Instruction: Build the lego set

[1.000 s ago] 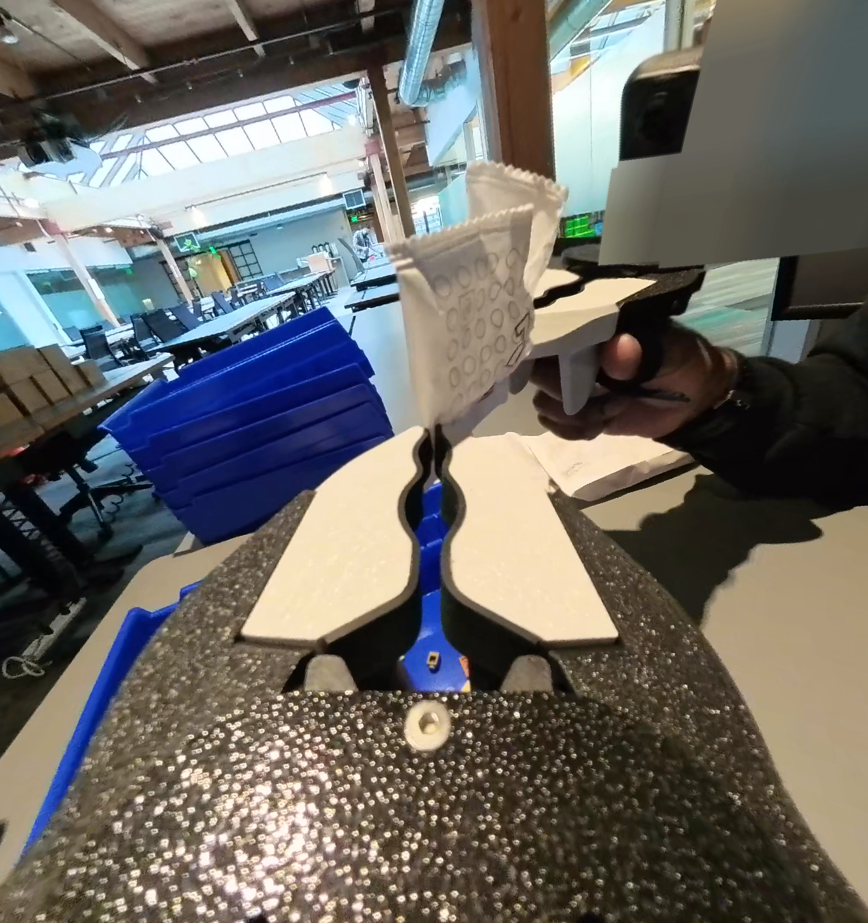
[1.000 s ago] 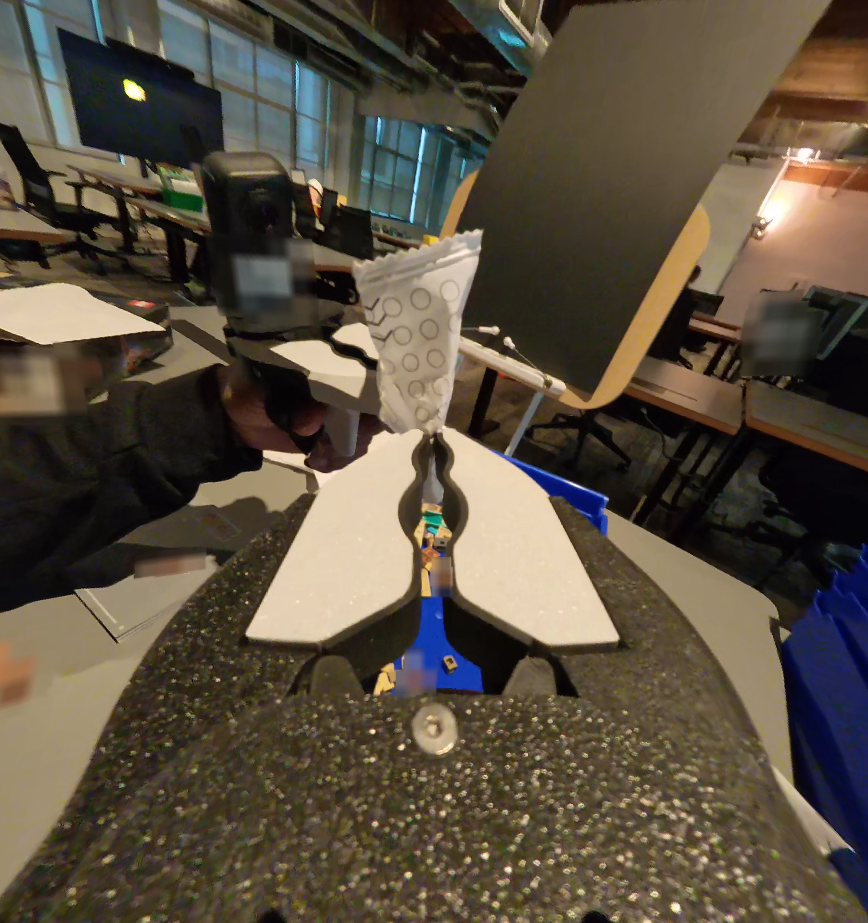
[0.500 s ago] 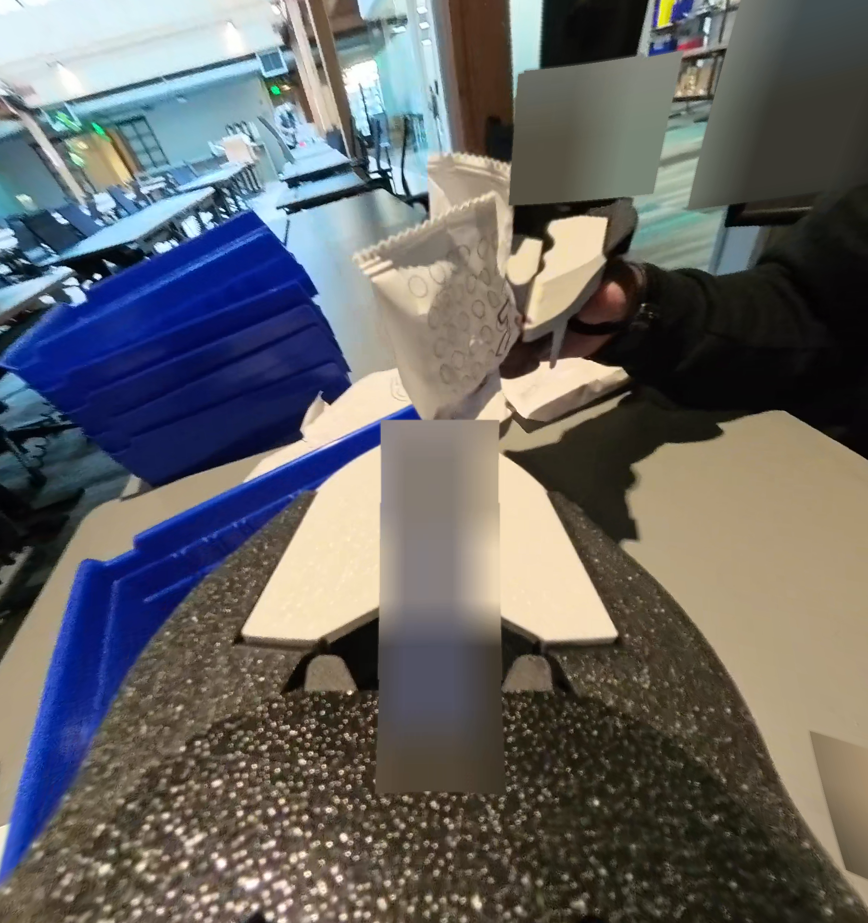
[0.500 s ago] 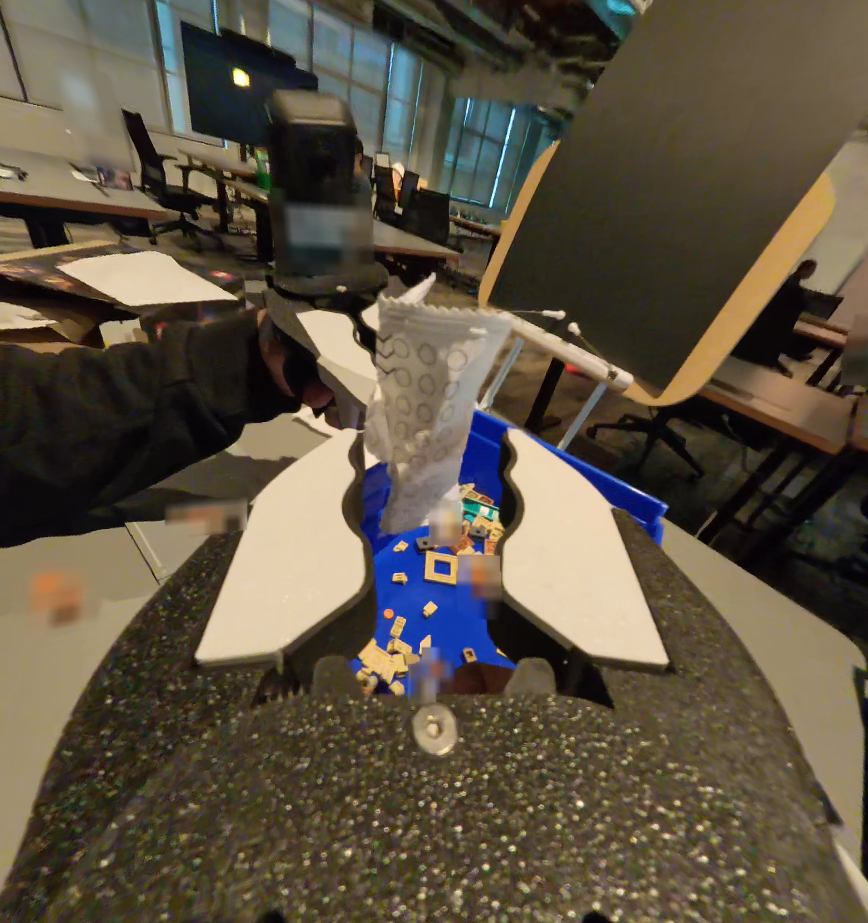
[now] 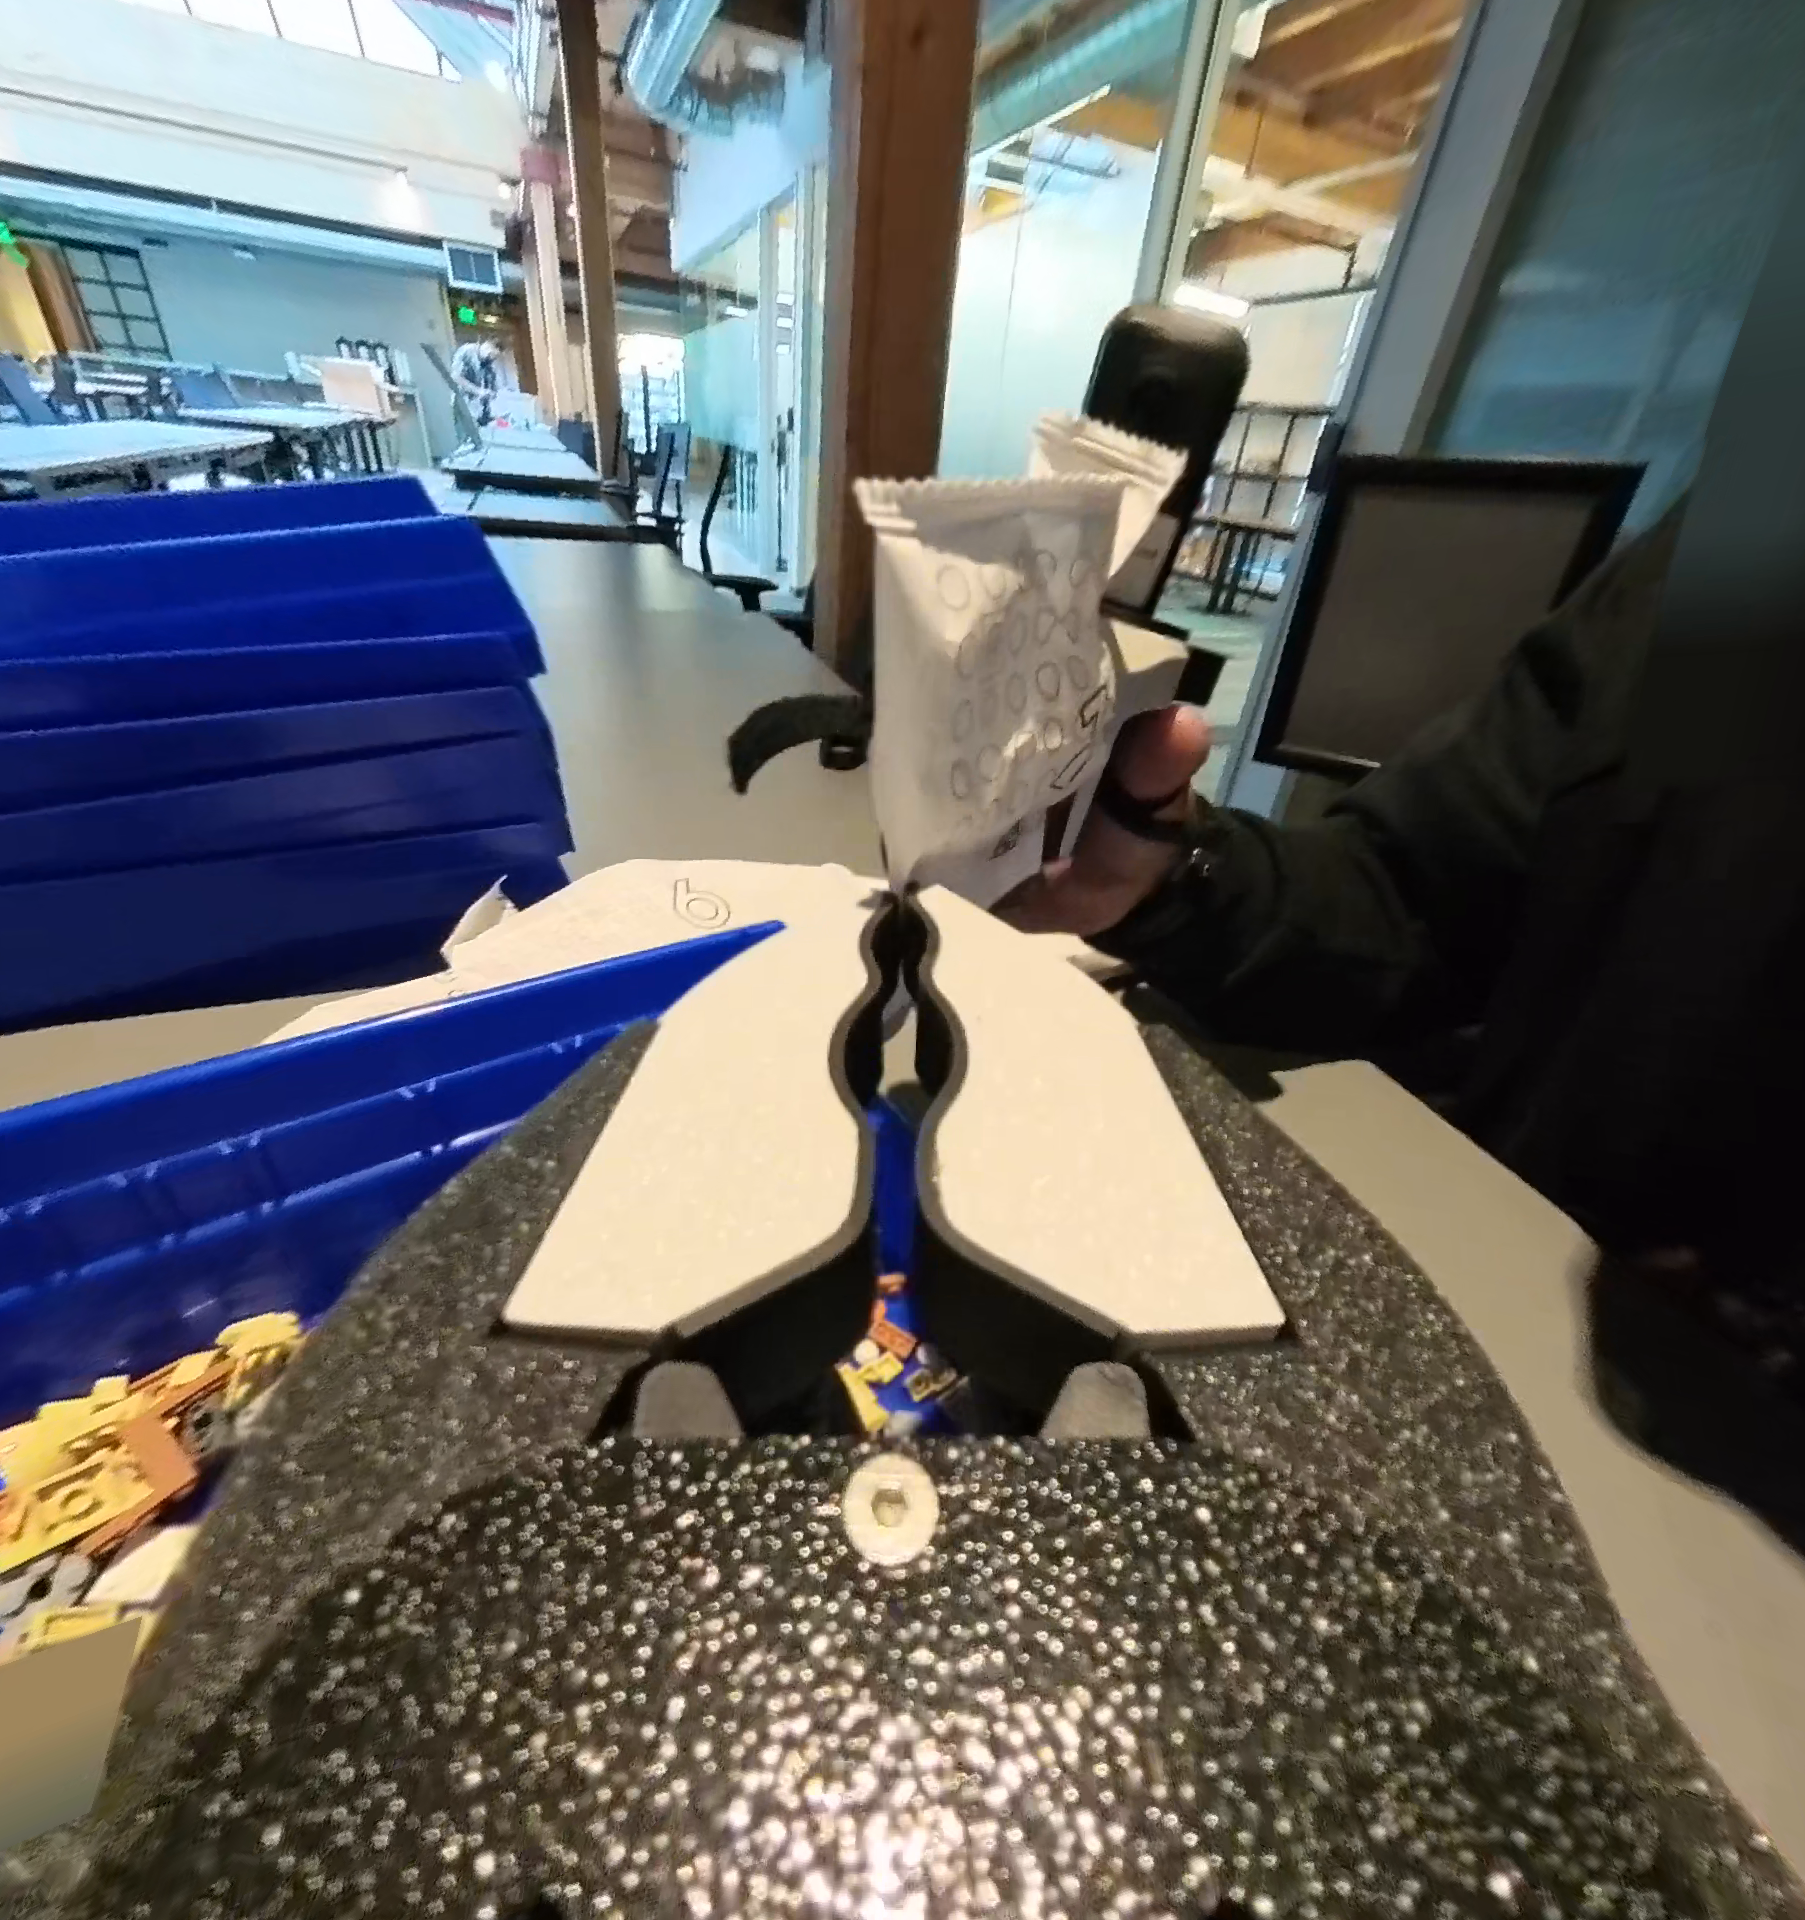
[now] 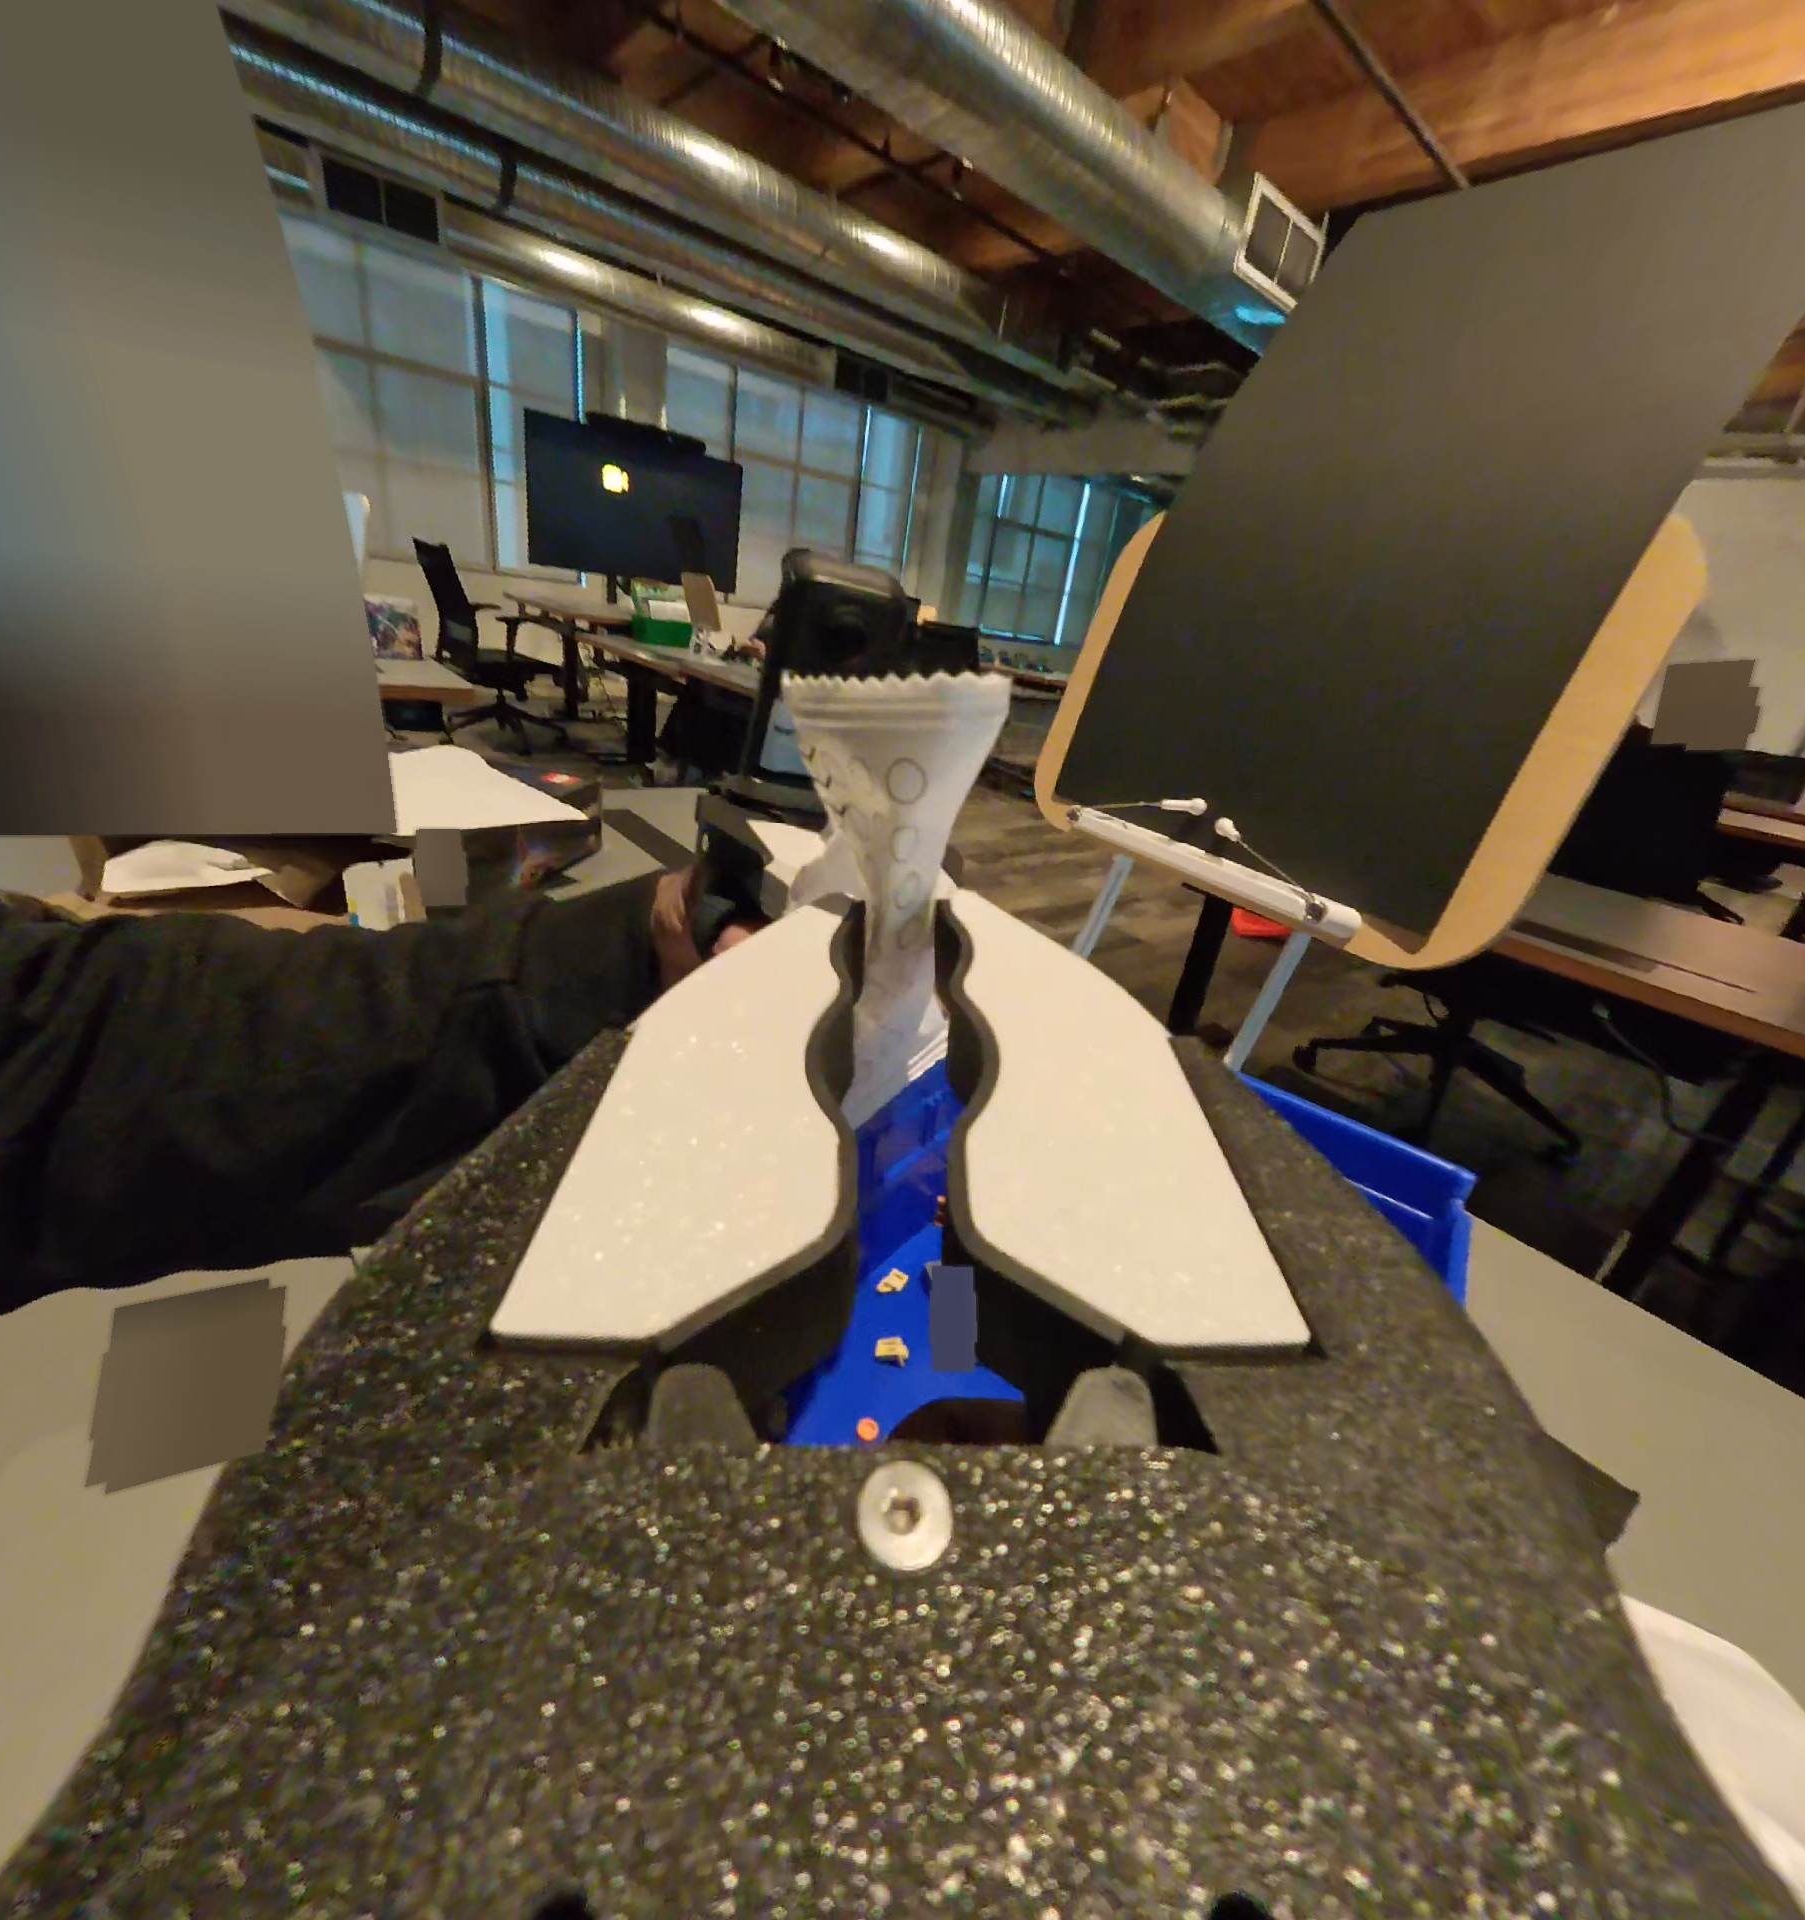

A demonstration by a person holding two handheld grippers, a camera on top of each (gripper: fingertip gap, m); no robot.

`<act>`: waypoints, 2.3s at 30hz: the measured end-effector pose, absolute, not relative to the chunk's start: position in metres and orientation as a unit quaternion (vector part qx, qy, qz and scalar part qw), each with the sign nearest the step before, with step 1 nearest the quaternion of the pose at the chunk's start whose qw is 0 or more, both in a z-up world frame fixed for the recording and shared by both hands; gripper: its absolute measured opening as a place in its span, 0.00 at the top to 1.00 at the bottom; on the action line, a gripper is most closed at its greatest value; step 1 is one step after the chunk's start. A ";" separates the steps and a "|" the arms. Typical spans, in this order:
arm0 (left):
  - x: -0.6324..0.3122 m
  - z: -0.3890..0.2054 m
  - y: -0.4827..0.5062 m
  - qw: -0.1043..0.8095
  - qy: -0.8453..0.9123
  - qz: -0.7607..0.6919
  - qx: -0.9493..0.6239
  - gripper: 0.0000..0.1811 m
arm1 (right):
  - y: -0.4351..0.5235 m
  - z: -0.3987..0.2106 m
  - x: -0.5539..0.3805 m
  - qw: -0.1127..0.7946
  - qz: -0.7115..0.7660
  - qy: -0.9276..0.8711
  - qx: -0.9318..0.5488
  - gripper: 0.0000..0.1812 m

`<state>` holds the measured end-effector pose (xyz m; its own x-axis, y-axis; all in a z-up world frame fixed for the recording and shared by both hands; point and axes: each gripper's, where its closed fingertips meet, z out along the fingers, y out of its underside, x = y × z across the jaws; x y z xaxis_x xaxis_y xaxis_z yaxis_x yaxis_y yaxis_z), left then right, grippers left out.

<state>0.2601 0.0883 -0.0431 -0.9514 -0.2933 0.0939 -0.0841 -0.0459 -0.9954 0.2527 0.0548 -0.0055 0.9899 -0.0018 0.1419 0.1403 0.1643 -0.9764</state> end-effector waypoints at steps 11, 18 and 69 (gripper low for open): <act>0.247 -0.036 0.086 0.029 0.666 -0.737 -0.110 1.00 | 0.049 -0.003 0.245 0.798 0.093 -0.059 -0.592 0.99; 0.252 -0.034 0.089 0.054 0.671 -0.729 -0.125 1.00 | 0.051 -0.011 0.256 0.769 0.084 -0.035 -0.632 0.87; 0.273 -0.063 0.065 0.558 0.821 -0.091 0.084 0.99 | 0.067 -0.062 0.277 0.598 -0.136 0.032 -0.790 0.99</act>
<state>0.2729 0.0647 -0.0629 -0.3636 0.0369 -0.9308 0.2400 0.9692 -0.0553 0.2765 0.0674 -0.0616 0.9613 -0.2119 0.1762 0.1120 -0.2837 -0.9523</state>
